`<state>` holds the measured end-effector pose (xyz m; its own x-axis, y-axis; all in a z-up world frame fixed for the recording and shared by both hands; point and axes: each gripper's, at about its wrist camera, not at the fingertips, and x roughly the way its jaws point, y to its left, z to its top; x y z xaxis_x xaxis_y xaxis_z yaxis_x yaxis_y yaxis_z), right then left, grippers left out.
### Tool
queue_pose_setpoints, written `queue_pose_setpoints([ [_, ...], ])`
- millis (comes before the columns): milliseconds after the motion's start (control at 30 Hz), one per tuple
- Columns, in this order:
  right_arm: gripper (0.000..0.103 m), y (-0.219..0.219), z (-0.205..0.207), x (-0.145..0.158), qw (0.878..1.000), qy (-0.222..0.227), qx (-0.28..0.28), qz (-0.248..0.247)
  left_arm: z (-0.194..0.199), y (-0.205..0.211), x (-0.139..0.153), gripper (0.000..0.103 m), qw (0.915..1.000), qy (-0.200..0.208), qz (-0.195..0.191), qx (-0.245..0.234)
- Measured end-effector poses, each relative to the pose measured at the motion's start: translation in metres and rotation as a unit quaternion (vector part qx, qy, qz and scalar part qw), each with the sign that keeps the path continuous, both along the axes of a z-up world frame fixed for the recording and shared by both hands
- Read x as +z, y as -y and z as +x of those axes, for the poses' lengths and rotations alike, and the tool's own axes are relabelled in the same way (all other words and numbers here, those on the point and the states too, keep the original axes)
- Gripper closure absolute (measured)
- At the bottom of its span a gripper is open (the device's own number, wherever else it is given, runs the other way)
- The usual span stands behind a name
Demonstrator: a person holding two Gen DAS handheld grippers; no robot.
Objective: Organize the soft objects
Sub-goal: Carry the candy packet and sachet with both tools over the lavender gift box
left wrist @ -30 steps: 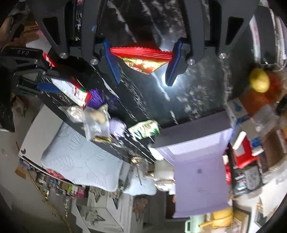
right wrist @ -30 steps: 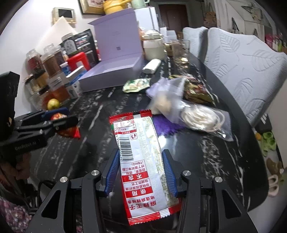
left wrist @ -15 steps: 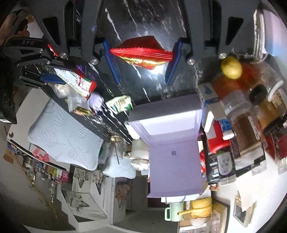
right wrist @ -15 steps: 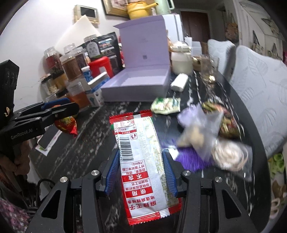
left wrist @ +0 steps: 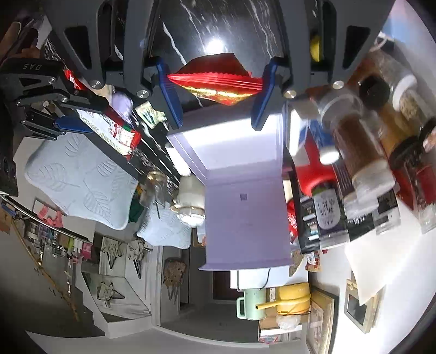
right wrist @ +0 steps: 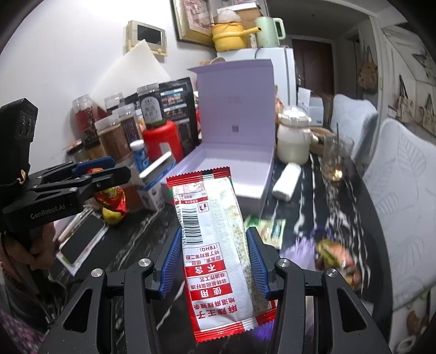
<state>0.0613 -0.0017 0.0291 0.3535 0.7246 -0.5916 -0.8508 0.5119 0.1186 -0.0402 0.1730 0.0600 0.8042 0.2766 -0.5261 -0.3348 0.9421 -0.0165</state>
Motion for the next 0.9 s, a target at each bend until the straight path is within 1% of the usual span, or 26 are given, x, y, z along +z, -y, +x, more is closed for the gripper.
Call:
queue_pose_setpoints([
  [233,0.056,-0.027,0.023,0.020,1.000,0.017,0.010,0.011,0.024,-0.024,0.017,0.051,0.9996,0.023,0.005,0.015],
  [367,0.056,-0.041,0.036,0.031,0.999,0.025,0.017,0.017,0.038,-0.035,0.026,0.051,0.9993,0.033,0.009,0.014],
  [533,0.056,-0.056,0.057,0.039,0.999,0.040,0.018,0.025,0.058,-0.045,0.032,0.051,0.9988,0.041,0.019,0.018],
  [667,0.056,-0.068,0.075,0.047,0.998,0.049,0.014,0.029,0.077,-0.058,0.038,0.051,0.9983,0.053,0.015,0.019],
  [900,0.056,-0.093,0.104,0.064,0.997,0.062,0.014,0.048,0.109,-0.083,0.041,0.051,0.9975,0.060,0.016,0.033],
])
